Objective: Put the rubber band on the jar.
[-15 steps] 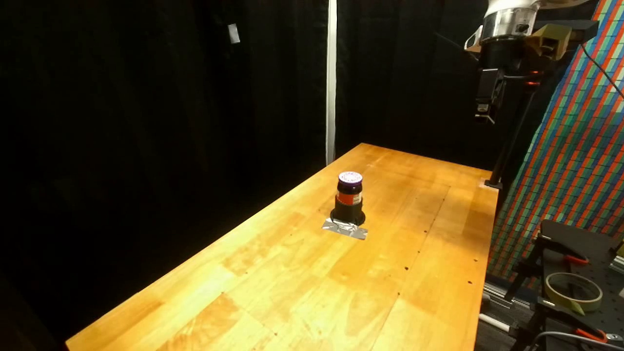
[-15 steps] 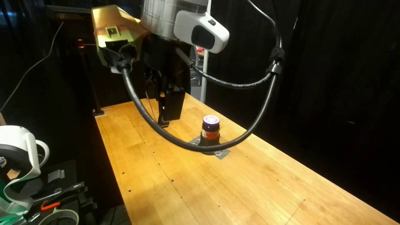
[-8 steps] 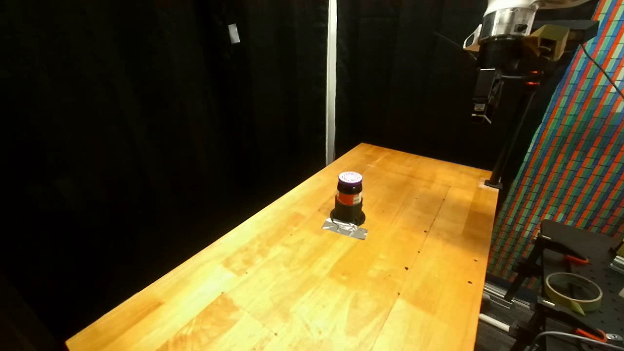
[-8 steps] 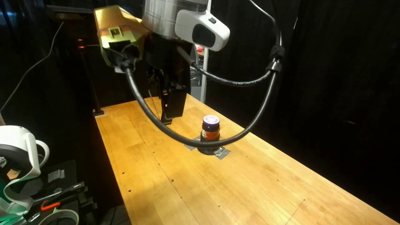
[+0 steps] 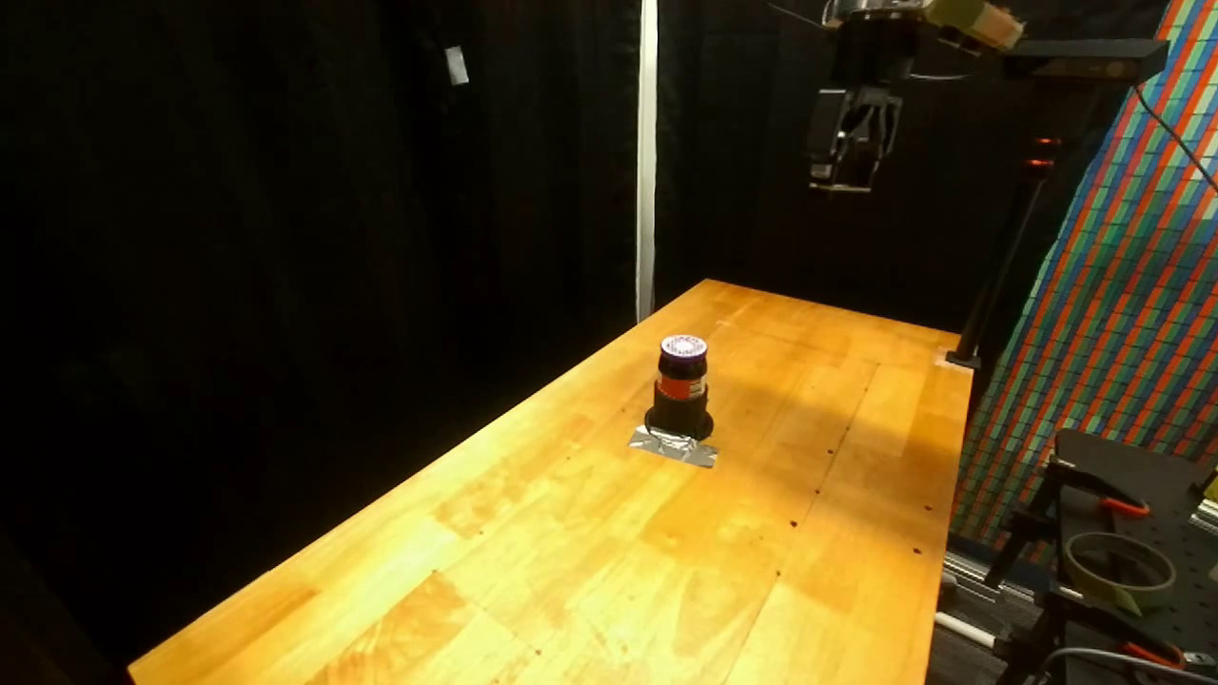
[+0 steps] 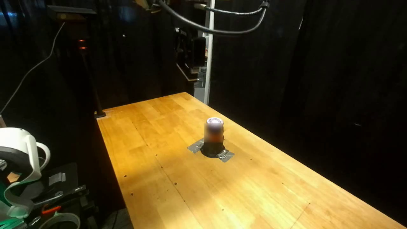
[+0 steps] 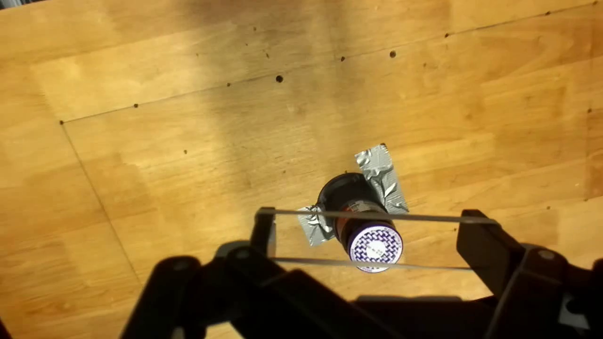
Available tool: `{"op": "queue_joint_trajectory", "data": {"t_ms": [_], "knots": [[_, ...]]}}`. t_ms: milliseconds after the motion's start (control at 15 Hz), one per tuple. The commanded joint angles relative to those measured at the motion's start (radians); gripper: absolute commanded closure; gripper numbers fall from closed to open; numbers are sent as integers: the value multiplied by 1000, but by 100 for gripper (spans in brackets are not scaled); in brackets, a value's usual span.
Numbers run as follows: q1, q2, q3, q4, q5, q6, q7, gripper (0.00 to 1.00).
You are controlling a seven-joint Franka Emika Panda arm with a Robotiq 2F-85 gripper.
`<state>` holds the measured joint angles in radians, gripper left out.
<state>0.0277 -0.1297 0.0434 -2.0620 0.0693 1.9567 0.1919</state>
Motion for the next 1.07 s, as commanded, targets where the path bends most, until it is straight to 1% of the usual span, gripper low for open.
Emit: {"op": "queue_joint_trajectory", "data": {"t_ms": [0, 133, 267, 400, 533, 667, 800, 1000], "knots": [[17, 229, 44, 249, -115, -104, 172, 0], [35, 336, 41, 347, -111, -118, 164, 0], [43, 434, 34, 445, -64, -116, 110, 0], [44, 530, 26, 544, -58, -101, 87, 0], [46, 621, 15, 646, -76, -112, 67, 0], [41, 704, 9, 743, -66, -144, 30, 0], [33, 781, 11, 821, -52, -150, -23, 0], [28, 888, 12, 931, -40, -212, -65, 0]]}}
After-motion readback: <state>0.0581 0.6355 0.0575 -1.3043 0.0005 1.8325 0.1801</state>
